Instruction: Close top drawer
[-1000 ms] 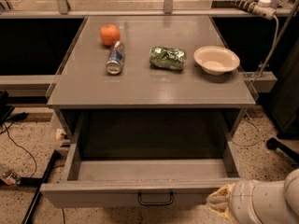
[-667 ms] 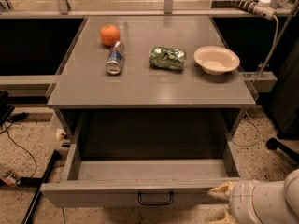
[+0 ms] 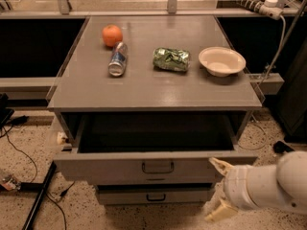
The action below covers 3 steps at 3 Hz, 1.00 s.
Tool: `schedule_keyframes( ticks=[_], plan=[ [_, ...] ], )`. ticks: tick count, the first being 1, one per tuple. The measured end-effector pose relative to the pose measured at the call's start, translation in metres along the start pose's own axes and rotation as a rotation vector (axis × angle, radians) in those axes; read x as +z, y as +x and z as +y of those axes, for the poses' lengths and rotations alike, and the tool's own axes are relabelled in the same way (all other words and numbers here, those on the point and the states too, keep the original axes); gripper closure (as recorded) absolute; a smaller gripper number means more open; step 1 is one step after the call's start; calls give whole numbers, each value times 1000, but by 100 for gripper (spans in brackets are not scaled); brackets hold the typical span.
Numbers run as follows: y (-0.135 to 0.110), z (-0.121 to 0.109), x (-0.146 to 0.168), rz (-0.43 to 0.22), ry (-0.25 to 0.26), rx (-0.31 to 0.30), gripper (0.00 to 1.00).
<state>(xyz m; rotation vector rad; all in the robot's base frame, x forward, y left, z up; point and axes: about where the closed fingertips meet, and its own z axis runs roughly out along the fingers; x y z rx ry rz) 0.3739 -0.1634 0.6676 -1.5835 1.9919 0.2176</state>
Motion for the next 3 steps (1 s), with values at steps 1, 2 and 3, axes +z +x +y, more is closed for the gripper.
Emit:
schedule_keyframes(
  ticks=[1,2,3],
  plan=[
    [-13,-42,27,-42,2,-41,41],
    [-18,-87,55,-43,7,-75,66],
    [-24,-88,58,-46,3,-88,61]
  ],
)
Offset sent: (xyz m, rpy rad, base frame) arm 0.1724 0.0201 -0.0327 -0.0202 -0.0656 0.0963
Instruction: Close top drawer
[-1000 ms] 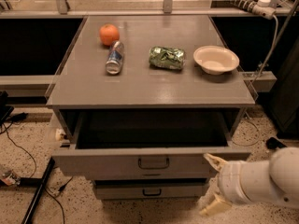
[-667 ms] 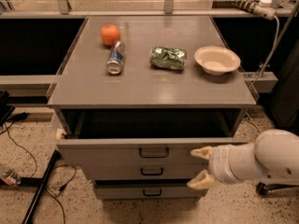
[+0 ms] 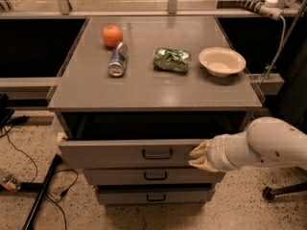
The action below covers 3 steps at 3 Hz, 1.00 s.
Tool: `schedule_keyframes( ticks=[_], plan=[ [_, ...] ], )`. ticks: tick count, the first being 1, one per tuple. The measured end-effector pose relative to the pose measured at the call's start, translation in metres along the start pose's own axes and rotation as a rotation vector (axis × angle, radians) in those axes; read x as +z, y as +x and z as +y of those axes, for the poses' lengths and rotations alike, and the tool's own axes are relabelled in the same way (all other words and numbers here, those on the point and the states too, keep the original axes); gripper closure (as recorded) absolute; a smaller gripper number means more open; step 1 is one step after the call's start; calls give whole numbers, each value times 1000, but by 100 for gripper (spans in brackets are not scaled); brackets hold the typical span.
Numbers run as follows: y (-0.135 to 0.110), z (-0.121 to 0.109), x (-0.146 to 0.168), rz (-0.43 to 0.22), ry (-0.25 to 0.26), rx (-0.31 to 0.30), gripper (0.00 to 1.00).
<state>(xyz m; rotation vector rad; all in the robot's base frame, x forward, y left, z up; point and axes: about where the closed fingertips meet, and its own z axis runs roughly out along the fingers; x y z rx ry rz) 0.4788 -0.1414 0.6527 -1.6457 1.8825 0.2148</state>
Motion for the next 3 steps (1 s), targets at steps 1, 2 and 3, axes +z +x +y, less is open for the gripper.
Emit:
schedule_keyframes(
  ticks=[1,2,3],
  plan=[
    [0,0,0,0,0,0,38],
    [0,0,0,0,0,0,15],
    [0,0,0,0,0,0,0]
  ],
)
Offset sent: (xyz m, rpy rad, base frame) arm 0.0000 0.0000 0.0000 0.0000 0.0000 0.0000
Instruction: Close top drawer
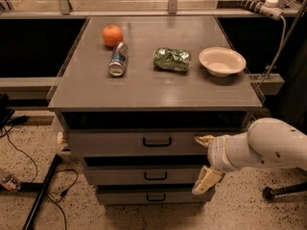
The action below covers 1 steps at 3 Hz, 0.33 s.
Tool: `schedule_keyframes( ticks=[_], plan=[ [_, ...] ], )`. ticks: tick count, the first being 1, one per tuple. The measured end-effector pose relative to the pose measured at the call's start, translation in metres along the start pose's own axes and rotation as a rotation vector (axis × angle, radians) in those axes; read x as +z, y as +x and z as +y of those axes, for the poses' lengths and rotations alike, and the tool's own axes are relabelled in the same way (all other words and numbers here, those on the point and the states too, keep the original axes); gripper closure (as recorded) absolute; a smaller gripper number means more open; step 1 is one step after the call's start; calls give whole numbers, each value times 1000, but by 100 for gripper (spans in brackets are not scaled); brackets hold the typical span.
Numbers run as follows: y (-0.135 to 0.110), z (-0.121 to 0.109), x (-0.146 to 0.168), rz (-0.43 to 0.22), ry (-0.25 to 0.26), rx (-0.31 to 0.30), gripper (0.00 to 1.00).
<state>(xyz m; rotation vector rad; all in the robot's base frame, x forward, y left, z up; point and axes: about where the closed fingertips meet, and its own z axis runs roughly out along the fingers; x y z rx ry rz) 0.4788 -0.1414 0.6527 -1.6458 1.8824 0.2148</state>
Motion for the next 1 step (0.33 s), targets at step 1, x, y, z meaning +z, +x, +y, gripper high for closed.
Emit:
schedule_keyframes(
  ticks=[1],
  plan=[
    [0,0,0,0,0,0,0]
  ],
)
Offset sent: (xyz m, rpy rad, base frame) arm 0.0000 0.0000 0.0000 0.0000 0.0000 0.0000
